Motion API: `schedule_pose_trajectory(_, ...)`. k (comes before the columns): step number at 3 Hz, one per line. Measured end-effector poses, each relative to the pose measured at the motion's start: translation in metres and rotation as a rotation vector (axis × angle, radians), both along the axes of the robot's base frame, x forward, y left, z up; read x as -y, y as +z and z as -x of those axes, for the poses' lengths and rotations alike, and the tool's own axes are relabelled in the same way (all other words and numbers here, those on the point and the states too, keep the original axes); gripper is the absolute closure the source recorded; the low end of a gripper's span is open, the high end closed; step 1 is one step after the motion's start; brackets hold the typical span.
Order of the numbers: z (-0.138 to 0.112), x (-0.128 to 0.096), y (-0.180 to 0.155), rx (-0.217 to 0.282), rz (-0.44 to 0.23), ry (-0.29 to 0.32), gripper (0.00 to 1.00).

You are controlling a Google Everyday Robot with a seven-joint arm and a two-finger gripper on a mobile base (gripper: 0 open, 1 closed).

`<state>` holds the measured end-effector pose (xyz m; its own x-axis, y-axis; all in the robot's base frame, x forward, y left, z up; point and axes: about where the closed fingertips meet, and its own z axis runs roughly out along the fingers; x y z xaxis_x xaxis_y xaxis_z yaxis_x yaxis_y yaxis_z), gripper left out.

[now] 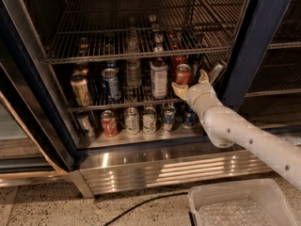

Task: Pick coke can from middle shelf of fridge

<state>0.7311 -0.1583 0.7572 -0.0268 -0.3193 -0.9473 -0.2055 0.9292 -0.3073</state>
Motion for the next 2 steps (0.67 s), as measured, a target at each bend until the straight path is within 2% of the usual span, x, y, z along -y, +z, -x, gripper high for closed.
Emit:
schedule_pose_trajectory(1, 0.000, -0.005, -0.002, -0.004, -0.002, 0.009, 0.30)
schedule_pose_trajectory(2, -0.005, -0.027, -0.002, -0.007, 0.004, 0.046, 0.29)
